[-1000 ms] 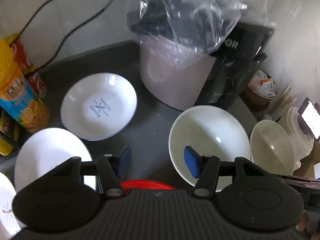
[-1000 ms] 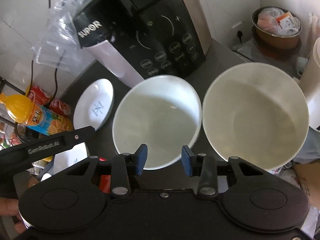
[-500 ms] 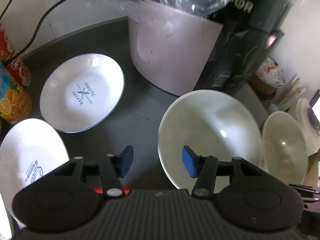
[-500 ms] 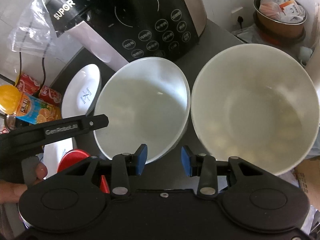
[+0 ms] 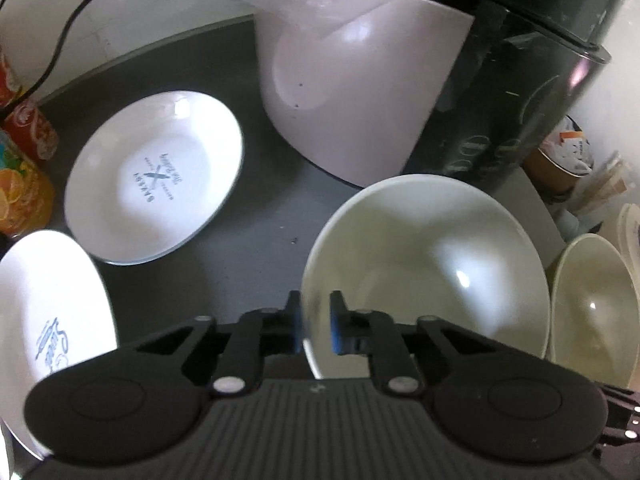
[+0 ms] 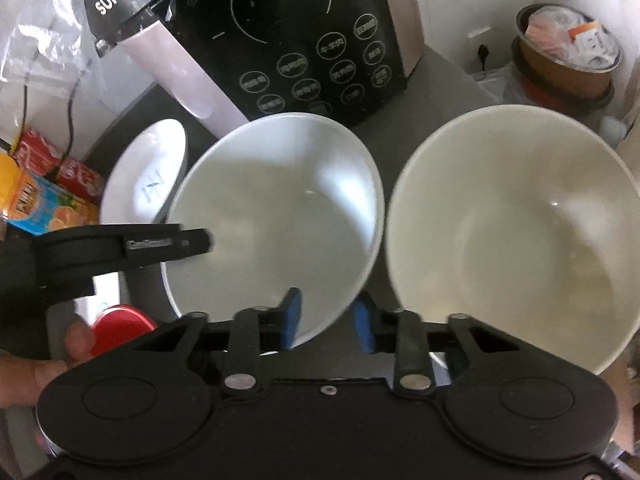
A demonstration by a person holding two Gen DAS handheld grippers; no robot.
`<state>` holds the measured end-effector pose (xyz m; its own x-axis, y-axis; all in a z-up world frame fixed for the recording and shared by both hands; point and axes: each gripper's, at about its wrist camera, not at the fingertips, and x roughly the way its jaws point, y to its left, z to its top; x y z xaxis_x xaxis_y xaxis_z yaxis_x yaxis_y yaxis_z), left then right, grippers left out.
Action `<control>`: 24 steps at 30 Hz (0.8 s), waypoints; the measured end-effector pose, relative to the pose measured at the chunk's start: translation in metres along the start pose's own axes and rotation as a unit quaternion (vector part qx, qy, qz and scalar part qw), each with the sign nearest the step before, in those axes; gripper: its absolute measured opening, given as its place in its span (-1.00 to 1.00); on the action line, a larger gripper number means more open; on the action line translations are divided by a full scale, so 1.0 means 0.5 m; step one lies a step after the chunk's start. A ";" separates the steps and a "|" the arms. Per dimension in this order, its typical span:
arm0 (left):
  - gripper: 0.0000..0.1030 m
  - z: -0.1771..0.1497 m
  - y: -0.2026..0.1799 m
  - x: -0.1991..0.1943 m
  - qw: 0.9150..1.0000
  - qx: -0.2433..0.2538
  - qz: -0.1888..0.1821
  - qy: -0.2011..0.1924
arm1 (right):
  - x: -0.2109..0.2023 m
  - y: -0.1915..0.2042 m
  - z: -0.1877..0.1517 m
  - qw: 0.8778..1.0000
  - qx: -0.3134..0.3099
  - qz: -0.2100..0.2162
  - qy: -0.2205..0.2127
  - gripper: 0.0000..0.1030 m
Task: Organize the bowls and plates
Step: 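Close the right gripper on the rim of the white bowl, then lift the white bowl with the right gripper over the red bowl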
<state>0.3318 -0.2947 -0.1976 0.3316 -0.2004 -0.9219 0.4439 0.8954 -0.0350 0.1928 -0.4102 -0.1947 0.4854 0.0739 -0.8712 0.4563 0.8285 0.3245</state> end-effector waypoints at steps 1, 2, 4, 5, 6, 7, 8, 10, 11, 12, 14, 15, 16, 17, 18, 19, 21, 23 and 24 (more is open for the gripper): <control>-0.89 -0.002 0.004 -0.001 1.000 -0.001 0.000 -0.002 | 0.000 -0.001 -0.002 1.000 -0.001 0.000 -0.002 -0.52; -0.91 -0.004 0.008 -0.004 1.000 -0.008 -0.006 -0.001 | -0.001 -0.002 -0.003 1.000 -0.003 0.000 -0.004 -0.53; -0.91 -0.009 0.007 -0.011 1.000 -0.008 -0.008 -0.003 | -0.002 -0.005 -0.002 1.000 -0.006 0.002 -0.004 -0.55; -0.91 -0.011 0.006 -0.017 1.000 -0.007 -0.006 -0.007 | -0.004 -0.007 -0.001 1.000 -0.004 0.004 -0.003 -0.55; -0.91 -0.014 0.005 -0.024 1.000 -0.010 -0.004 -0.010 | -0.008 -0.008 -0.001 1.000 -0.003 0.006 -0.004 -0.56; -0.91 -0.015 0.002 -0.028 1.000 -0.013 -0.004 -0.013 | -0.012 -0.006 -0.002 1.000 -0.007 0.005 -0.008 -0.56; -0.91 -0.017 0.002 -0.033 1.000 -0.017 -0.005 -0.016 | -0.016 -0.004 -0.002 1.000 -0.013 0.005 -0.014 -0.56; -0.91 -0.021 0.001 -0.044 1.000 -0.022 -0.004 -0.022 | -0.028 0.000 -0.006 0.999 -0.024 0.006 -0.023 -0.56; -0.91 -0.018 0.005 -0.046 0.999 -0.024 -0.003 -0.024 | -0.034 0.000 -0.006 0.999 -0.026 0.009 -0.024 -0.56; -0.91 -0.020 0.006 -0.055 0.999 -0.026 -0.003 -0.027 | -0.039 0.000 -0.006 0.999 -0.027 0.012 -0.024 -0.56; -0.92 -0.023 0.010 -0.073 0.999 -0.031 -0.006 -0.034 | -0.054 0.002 -0.007 0.999 -0.035 0.017 -0.031 -0.56; -0.91 -0.023 0.013 -0.073 0.999 -0.033 -0.008 -0.036 | -0.062 0.002 -0.007 0.998 -0.039 0.019 -0.035 -0.56; -0.91 -0.024 0.015 -0.080 0.999 -0.035 -0.009 -0.039 | -0.070 0.003 -0.006 0.998 -0.043 0.020 -0.039 -0.56; -0.91 -0.024 0.016 -0.087 0.998 -0.038 -0.011 -0.041 | -0.077 0.003 -0.005 0.998 -0.047 0.020 -0.042 -0.56; -0.91 -0.026 0.018 -0.095 0.998 -0.044 -0.013 -0.042 | -0.085 0.005 -0.005 0.997 -0.051 0.021 -0.046 -0.56; -0.91 -0.028 0.019 -0.104 0.998 -0.047 -0.013 -0.044 | -0.093 0.006 -0.004 0.997 -0.056 0.022 -0.049 -0.56; -0.91 -0.032 0.017 -0.120 0.997 -0.050 -0.012 -0.049 | -0.105 0.007 -0.005 0.996 -0.063 0.027 -0.051 -0.56; -0.91 -0.035 0.018 -0.137 0.997 -0.056 -0.015 -0.052 | -0.120 0.006 -0.005 0.996 -0.066 0.032 -0.051 -0.56; -0.91 -0.038 0.017 -0.147 0.997 -0.059 -0.018 -0.052 | -0.128 0.007 -0.005 0.996 -0.071 0.033 -0.052 -0.56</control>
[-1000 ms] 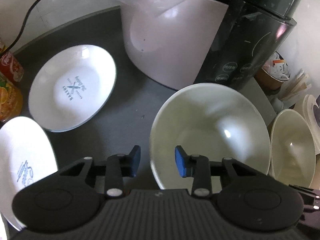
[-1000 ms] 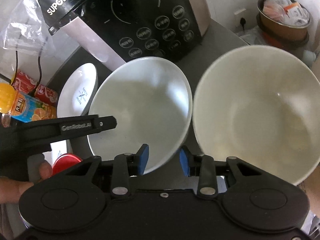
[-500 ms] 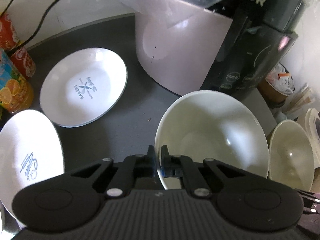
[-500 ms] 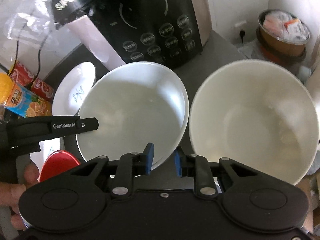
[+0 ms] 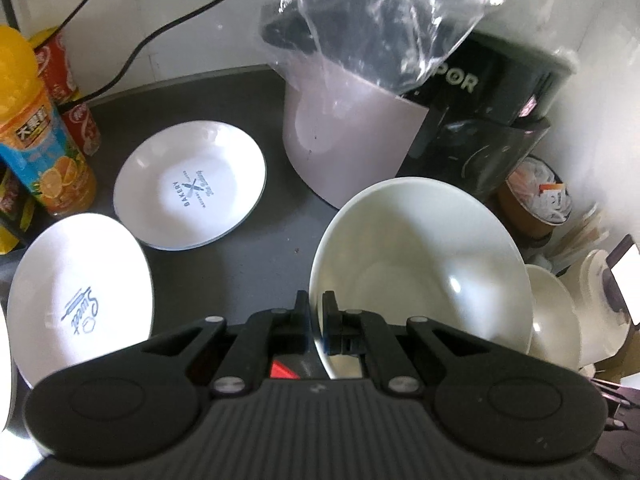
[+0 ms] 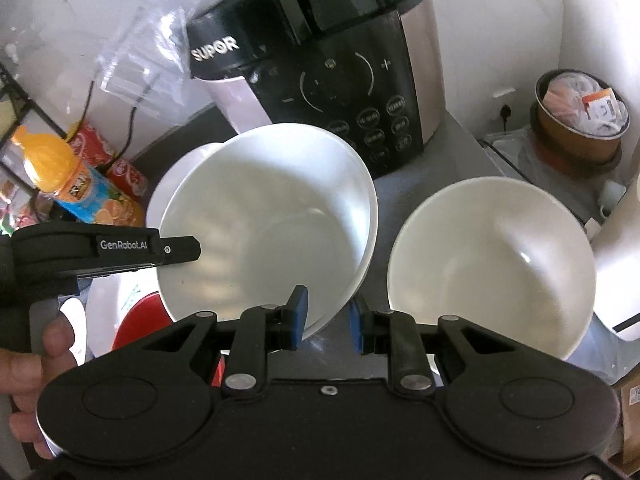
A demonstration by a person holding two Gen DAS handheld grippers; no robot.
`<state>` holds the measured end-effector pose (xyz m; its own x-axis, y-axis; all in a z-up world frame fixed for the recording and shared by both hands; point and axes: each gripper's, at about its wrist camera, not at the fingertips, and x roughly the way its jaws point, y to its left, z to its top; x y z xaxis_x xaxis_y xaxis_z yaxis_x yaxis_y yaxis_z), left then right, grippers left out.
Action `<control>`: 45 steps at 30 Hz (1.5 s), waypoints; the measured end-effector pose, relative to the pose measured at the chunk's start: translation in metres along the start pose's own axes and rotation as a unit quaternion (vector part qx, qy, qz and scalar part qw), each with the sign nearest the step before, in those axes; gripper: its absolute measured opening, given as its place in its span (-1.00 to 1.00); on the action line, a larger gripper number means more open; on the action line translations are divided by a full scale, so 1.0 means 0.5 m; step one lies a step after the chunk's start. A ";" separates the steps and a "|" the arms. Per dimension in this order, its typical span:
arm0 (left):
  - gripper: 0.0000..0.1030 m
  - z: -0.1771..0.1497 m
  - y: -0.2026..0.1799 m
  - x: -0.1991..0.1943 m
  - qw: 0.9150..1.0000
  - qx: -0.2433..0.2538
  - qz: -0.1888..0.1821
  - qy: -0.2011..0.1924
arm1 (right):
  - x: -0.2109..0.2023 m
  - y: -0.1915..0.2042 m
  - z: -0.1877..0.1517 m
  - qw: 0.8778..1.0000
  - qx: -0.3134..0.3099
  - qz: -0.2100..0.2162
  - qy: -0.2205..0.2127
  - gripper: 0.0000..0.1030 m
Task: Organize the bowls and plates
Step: 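Lift the white bowl with the right gripper over the red bowl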
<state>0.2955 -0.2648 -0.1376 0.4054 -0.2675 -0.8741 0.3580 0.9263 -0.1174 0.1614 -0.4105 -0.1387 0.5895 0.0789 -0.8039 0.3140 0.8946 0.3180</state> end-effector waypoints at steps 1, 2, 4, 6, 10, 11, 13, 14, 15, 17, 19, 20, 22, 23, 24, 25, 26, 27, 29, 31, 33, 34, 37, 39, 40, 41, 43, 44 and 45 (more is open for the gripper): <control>-0.91 -0.003 -0.002 -0.010 1.000 -0.003 -0.001 -0.002 | -0.008 0.003 0.000 1.000 -0.006 0.001 -0.002 -0.56; -0.91 -0.005 -0.001 -0.019 1.000 -0.004 -0.001 -0.005 | -0.014 0.008 0.000 1.000 -0.013 0.002 -0.005 -0.56; -0.91 -0.010 0.001 -0.036 1.000 -0.012 -0.002 -0.007 | -0.024 0.018 -0.001 1.000 -0.024 0.002 -0.007 -0.56; -0.91 -0.014 0.010 -0.056 1.000 -0.019 -0.002 -0.012 | -0.034 0.030 -0.004 0.999 -0.031 0.005 -0.011 -0.56; -0.91 -0.019 0.037 -0.094 0.999 -0.021 -0.003 -0.026 | -0.050 0.067 -0.014 0.999 -0.049 0.008 -0.021 -0.56; -0.91 -0.021 0.046 -0.102 0.999 -0.023 -0.002 -0.026 | -0.053 0.078 -0.016 0.998 -0.053 0.008 -0.022 -0.56; -0.91 -0.023 0.064 -0.116 0.999 -0.023 0.001 -0.025 | -0.058 0.103 -0.023 0.998 -0.063 0.008 -0.026 -0.57; -0.91 -0.027 0.070 -0.122 0.999 -0.023 0.003 -0.026 | -0.060 0.112 -0.027 0.997 -0.067 0.008 -0.027 -0.56; -0.91 -0.031 0.081 -0.126 0.999 -0.023 0.004 -0.029 | -0.060 0.118 -0.029 0.997 -0.070 0.008 -0.028 -0.56; -0.90 -0.037 0.096 -0.136 0.999 -0.026 0.006 -0.031 | -0.062 0.133 -0.034 0.997 -0.075 0.010 -0.029 -0.56; -0.90 -0.045 0.111 -0.145 0.999 -0.034 0.006 -0.031 | -0.064 0.145 -0.037 0.996 -0.081 0.013 -0.028 -0.57; -0.90 -0.049 0.120 -0.148 0.999 -0.038 0.006 -0.030 | -0.065 0.152 -0.040 0.996 -0.086 0.013 -0.029 -0.56; -0.90 -0.057 0.134 -0.153 0.999 -0.044 0.006 -0.028 | -0.064 0.167 -0.044 0.995 -0.095 0.013 -0.030 -0.56; -0.89 -0.062 0.142 -0.155 0.999 -0.045 0.007 -0.026 | -0.064 0.173 -0.047 0.995 -0.098 0.013 -0.029 -0.56; -0.89 -0.065 0.148 -0.155 0.999 -0.046 0.009 -0.024 | -0.064 0.177 -0.049 0.994 -0.101 0.014 -0.027 -0.57; -0.89 -0.069 0.154 -0.156 0.999 -0.048 0.010 -0.023 | -0.062 0.182 -0.051 0.994 -0.104 0.015 -0.025 -0.56; -0.89 -0.073 0.159 -0.157 0.999 -0.049 0.012 -0.021 | -0.064 0.188 -0.056 0.994 -0.107 0.015 -0.025 -0.56; -0.89 -0.077 0.165 -0.157 0.998 -0.051 0.013 -0.020 | -0.063 0.193 -0.058 0.993 -0.110 0.016 -0.024 -0.56; -0.89 -0.085 0.176 -0.160 0.998 -0.054 0.015 -0.017 | -0.062 0.206 -0.065 0.993 -0.116 0.015 -0.022 -0.56; -0.88 -0.093 0.183 -0.163 0.998 -0.056 0.018 -0.016 | -0.060 0.216 -0.070 0.992 -0.121 0.015 -0.018 -0.56; -0.88 -0.101 0.193 -0.163 0.998 -0.058 0.019 -0.014 | -0.058 0.225 -0.076 0.991 -0.128 0.014 -0.016 -0.56; -0.88 -0.104 0.199 -0.163 0.998 -0.059 0.019 -0.012 | -0.057 0.229 -0.079 0.991 -0.131 0.014 -0.014 -0.56; -0.88 -0.116 0.213 -0.160 0.998 -0.065 0.020 -0.006 | -0.053 0.239 -0.088 0.990 -0.139 0.012 -0.008 -0.56; -0.88 -0.124 0.222 -0.156 0.997 -0.070 0.019 0.001 | -0.049 0.245 -0.094 0.990 -0.144 0.008 -0.004 -0.56; -0.88 -0.128 0.226 -0.152 0.997 -0.070 0.018 0.005 | -0.046 0.248 -0.098 0.989 -0.145 0.006 -0.001 -0.56; -0.88 -0.132 0.230 -0.149 0.997 -0.069 0.018 0.007 | -0.043 0.249 -0.101 0.989 -0.147 0.004 0.002 -0.56; -0.88 -0.141 0.234 -0.141 0.997 -0.070 0.017 0.013 | -0.036 0.252 -0.107 0.989 -0.150 0.000 0.008 -0.56; -0.87 -0.146 0.237 -0.137 0.997 -0.071 0.016 0.017 | -0.033 0.253 -0.109 0.988 -0.151 -0.002 0.011 -0.56; -0.87 -0.150 0.240 -0.132 0.997 -0.074 0.015 0.022 | -0.030 0.254 -0.111 0.988 -0.152 -0.003 0.015 -0.56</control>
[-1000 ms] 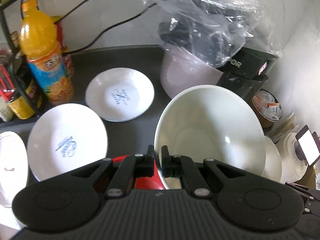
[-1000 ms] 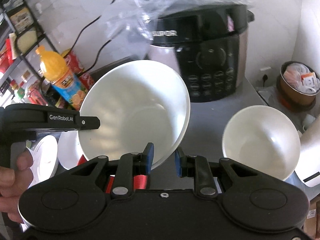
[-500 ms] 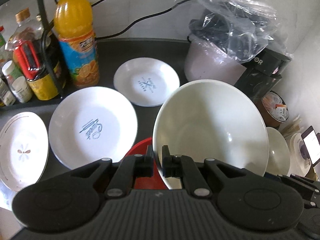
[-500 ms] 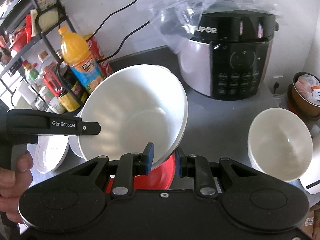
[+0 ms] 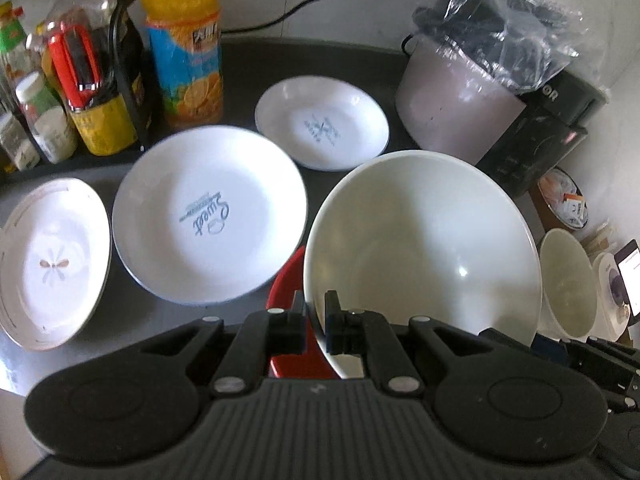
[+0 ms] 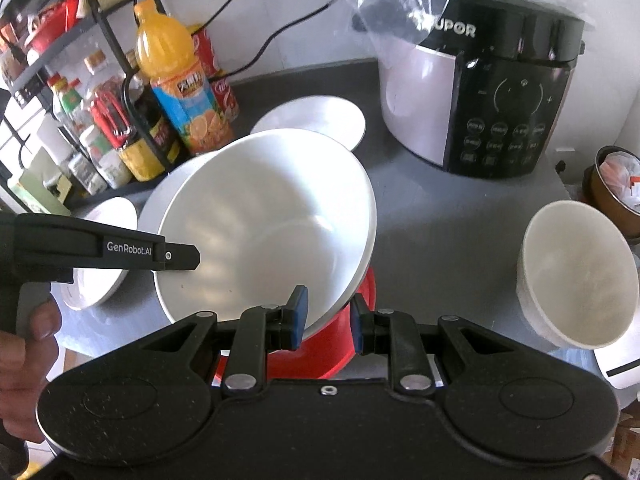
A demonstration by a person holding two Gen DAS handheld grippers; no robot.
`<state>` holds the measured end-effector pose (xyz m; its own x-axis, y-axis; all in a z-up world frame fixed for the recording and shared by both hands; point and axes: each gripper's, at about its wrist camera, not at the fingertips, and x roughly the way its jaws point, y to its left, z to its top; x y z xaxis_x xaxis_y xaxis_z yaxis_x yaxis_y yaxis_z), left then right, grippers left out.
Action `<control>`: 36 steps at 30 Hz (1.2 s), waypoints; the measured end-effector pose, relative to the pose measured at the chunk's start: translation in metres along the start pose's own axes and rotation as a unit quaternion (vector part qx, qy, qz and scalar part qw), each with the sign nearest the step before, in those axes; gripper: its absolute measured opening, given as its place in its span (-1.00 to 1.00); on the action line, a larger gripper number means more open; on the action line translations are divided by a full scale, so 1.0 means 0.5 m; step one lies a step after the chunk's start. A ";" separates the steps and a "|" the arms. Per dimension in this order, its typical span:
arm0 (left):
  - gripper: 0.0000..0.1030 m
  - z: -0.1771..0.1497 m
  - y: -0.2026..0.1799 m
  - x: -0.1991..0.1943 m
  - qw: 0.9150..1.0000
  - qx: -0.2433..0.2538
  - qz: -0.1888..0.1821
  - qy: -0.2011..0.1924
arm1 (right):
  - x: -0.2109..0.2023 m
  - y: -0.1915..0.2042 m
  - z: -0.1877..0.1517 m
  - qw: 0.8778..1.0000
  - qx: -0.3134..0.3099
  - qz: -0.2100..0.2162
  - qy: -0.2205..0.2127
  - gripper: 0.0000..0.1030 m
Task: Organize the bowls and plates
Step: 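Lift the white bowl with the right gripper over the red bowl, then lower the white bowl into the red bowl and open the right gripper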
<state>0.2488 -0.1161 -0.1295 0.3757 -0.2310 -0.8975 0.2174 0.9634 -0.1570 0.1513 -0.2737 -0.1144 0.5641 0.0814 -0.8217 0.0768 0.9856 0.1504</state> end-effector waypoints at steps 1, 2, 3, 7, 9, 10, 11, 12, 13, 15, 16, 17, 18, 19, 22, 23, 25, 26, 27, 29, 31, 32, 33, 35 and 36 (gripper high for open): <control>-0.87 -0.003 0.003 0.005 1.000 -0.002 -0.001 0.005 | 0.003 0.001 -0.001 1.000 -0.001 -0.002 0.003 -0.56; -0.87 -0.007 0.005 0.010 1.000 -0.003 -0.002 0.008 | 0.006 0.003 -0.003 1.000 -0.004 -0.004 0.005 -0.56; -0.86 -0.010 0.007 0.014 1.000 -0.003 -0.003 0.012 | 0.009 0.004 -0.004 1.000 -0.006 -0.006 0.007 -0.56; -0.85 -0.021 0.016 0.032 1.000 -0.005 -0.002 0.026 | 0.022 0.009 -0.008 1.000 -0.017 -0.010 0.015 -0.56; -0.85 -0.027 0.020 0.039 1.000 -0.008 0.000 0.030 | 0.030 0.014 -0.009 0.999 -0.024 -0.013 0.019 -0.56; -0.85 -0.029 0.021 0.041 0.999 -0.008 0.002 0.031 | 0.033 0.016 -0.009 0.999 -0.027 -0.013 0.021 -0.56; -0.85 -0.031 0.024 0.042 0.999 -0.008 0.003 0.033 | 0.036 0.018 -0.010 0.999 -0.030 -0.014 0.024 -0.56; -0.84 -0.032 0.025 0.044 0.999 -0.010 0.005 0.036 | 0.039 0.020 -0.010 0.999 -0.033 -0.014 0.026 -0.56; -0.84 -0.031 0.027 0.045 0.999 -0.010 0.005 0.037 | 0.041 0.022 -0.011 0.999 -0.034 -0.014 0.028 -0.56; -0.84 -0.034 0.029 0.047 0.999 -0.006 0.009 0.041 | 0.045 0.024 -0.012 0.999 -0.038 -0.013 0.033 -0.56; -0.84 -0.036 0.030 0.049 0.999 -0.004 0.010 0.043 | 0.048 0.024 -0.012 0.998 -0.040 -0.014 0.036 -0.56; -0.84 -0.036 0.030 0.050 0.999 -0.004 0.008 0.044 | 0.051 0.024 -0.014 0.998 -0.042 -0.016 0.040 -0.56; -0.83 -0.037 0.031 0.052 0.999 -0.003 0.007 0.045 | 0.054 0.025 -0.015 0.998 -0.043 -0.019 0.043 -0.56; -0.83 -0.038 0.030 0.054 0.999 -0.003 0.007 0.048 | 0.057 0.024 -0.016 0.998 -0.044 -0.020 0.045 -0.56; -0.83 -0.040 0.026 0.064 0.998 0.000 0.006 0.057 | 0.063 0.021 -0.019 0.997 -0.048 -0.026 0.051 -0.56; -0.83 -0.042 0.024 0.068 0.998 0.002 0.007 0.061 | 0.065 0.021 -0.021 0.997 -0.048 -0.027 0.051 -0.56; -0.83 -0.045 0.021 0.077 0.998 0.006 0.008 0.068 | 0.069 0.018 -0.025 0.997 -0.048 -0.027 0.054 -0.56; -0.83 -0.047 0.020 0.083 0.997 0.007 0.010 0.073 | 0.071 0.016 -0.027 0.997 -0.048 -0.026 0.056 -0.56; -0.83 -0.049 0.020 0.087 0.997 0.005 0.012 0.075 | 0.072 0.016 -0.029 0.997 -0.048 -0.025 0.054 -0.56; -0.83 -0.051 0.023 0.093 0.997 -0.002 0.014 0.077 | 0.071 0.019 -0.030 0.997 -0.056 -0.027 0.050 -0.55; -0.83 -0.050 0.023 0.095 0.997 -0.002 0.017 0.076 | 0.070 0.020 -0.029 0.997 -0.057 -0.026 0.051 -0.50; -0.83 -0.049 0.024 0.097 0.997 -0.004 0.018 0.076 | 0.071 0.019 -0.027 0.997 -0.054 -0.023 0.054 -0.50; -0.83 -0.049 0.025 0.098 0.997 -0.007 0.017 0.076 | 0.070 0.017 -0.026 0.997 -0.050 -0.021 0.056 -0.50; -0.83 -0.048 0.024 0.098 0.997 -0.006 0.016 0.074 | 0.063 0.013 -0.023 0.997 -0.044 -0.016 0.055 -0.48; -0.83 -0.047 0.026 0.098 0.997 -0.006 0.016 0.073 | 0.057 0.013 -0.022 0.998 -0.044 -0.014 0.051 -0.46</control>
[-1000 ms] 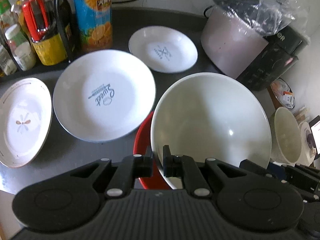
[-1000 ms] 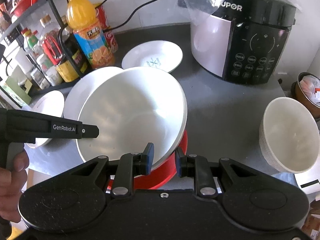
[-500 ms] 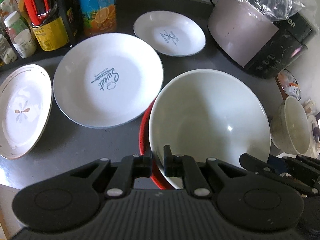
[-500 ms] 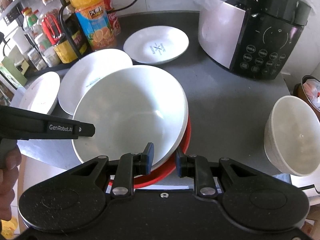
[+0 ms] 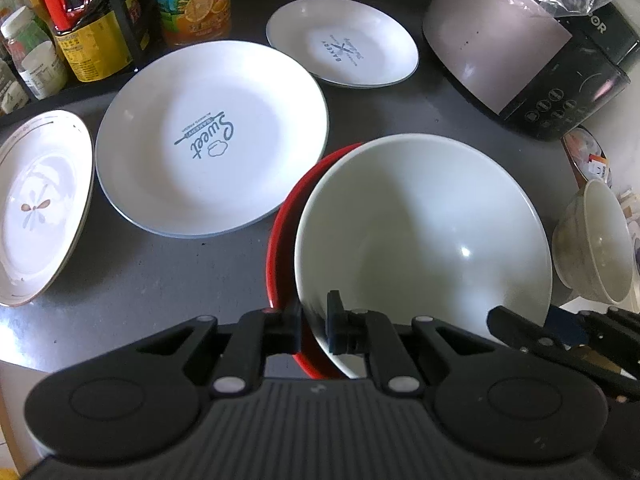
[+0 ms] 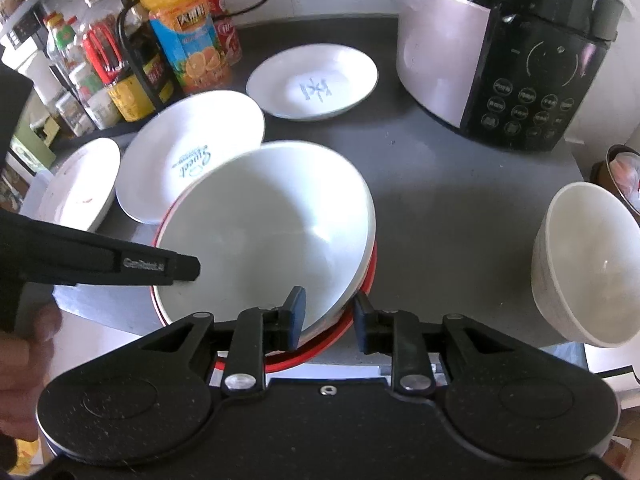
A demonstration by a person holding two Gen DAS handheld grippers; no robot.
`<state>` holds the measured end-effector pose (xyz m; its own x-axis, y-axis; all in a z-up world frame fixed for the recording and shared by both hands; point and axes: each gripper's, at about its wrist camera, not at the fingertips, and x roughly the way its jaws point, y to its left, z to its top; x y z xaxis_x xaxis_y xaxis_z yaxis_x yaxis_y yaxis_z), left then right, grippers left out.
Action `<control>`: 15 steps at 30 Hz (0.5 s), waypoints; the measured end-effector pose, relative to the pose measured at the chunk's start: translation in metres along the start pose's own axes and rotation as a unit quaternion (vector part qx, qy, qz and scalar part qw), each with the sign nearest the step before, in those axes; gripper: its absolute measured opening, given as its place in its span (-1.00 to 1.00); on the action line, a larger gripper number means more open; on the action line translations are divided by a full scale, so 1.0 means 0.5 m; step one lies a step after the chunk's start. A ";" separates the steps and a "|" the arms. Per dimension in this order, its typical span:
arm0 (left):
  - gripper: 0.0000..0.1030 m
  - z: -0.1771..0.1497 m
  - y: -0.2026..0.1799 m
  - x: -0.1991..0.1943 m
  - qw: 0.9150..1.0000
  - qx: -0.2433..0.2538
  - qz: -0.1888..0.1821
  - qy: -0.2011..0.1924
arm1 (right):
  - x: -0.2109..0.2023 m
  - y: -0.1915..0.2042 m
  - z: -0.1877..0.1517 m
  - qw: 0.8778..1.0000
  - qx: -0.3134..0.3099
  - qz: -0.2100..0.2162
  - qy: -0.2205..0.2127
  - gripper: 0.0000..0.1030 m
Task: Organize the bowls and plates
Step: 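Lower the white bowl into the red bowl and open the right gripper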
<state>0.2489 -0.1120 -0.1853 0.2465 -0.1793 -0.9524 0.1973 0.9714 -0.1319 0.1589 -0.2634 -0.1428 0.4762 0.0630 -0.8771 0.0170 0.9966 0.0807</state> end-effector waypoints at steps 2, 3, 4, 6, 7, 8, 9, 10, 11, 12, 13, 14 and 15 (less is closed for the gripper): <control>-0.83 0.000 -0.001 -0.001 1.000 -0.003 0.000 0.001 | -0.012 0.000 0.002 1.000 -0.006 -0.005 -0.008 -0.41; -0.83 -0.001 0.000 -0.002 1.000 -0.007 0.000 0.001 | -0.019 0.000 0.002 1.000 -0.010 -0.009 -0.014 -0.32; -0.83 -0.003 0.000 -0.004 1.000 -0.011 0.000 -0.001 | -0.023 -0.002 0.003 1.000 -0.011 -0.010 -0.018 -0.27; -0.83 -0.002 0.001 -0.006 1.000 -0.015 0.001 -0.003 | -0.031 -0.003 0.005 1.000 -0.012 -0.014 -0.025 -0.24; -0.83 -0.001 0.001 -0.007 1.000 -0.017 0.001 -0.002 | -0.034 -0.004 0.005 0.999 -0.011 -0.015 -0.027 -0.22; -0.83 0.001 0.001 -0.006 1.000 -0.018 0.002 -0.001 | -0.034 -0.005 0.005 0.999 -0.010 -0.017 -0.028 -0.20; -0.83 0.001 0.001 -0.006 1.000 -0.021 0.003 0.000 | -0.034 -0.007 0.004 0.999 -0.007 -0.020 -0.027 -0.15; -0.83 0.003 0.001 -0.005 1.000 -0.023 0.003 0.000 | -0.032 -0.010 0.001 0.999 -0.005 -0.025 -0.025 -0.12; -0.83 0.004 0.000 -0.004 1.000 -0.025 0.004 0.000 | -0.031 -0.011 -0.002 0.999 -0.003 -0.030 -0.024 -0.12; -0.83 0.005 0.000 -0.003 1.000 -0.026 0.005 -0.001 | -0.030 -0.013 -0.004 0.999 0.000 -0.032 -0.023 -0.12; -0.83 0.007 -0.001 -0.002 1.000 -0.026 0.006 -0.001 | -0.028 -0.016 -0.008 0.999 0.002 -0.034 -0.021 -0.12; -0.83 0.008 -0.003 0.000 1.000 -0.027 0.006 -0.002 | -0.026 -0.016 -0.010 0.999 0.004 -0.036 -0.019 -0.12; -0.83 0.009 -0.004 0.001 1.000 -0.028 0.006 -0.002 | -0.022 -0.020 -0.013 0.999 0.007 -0.039 -0.014 -0.12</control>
<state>0.2529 -0.1149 -0.1845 0.2515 -0.1683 -0.9531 0.1411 0.9806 -0.1360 0.1479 -0.2737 -0.1371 0.4974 -0.0163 -0.8674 0.0679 0.9975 0.0201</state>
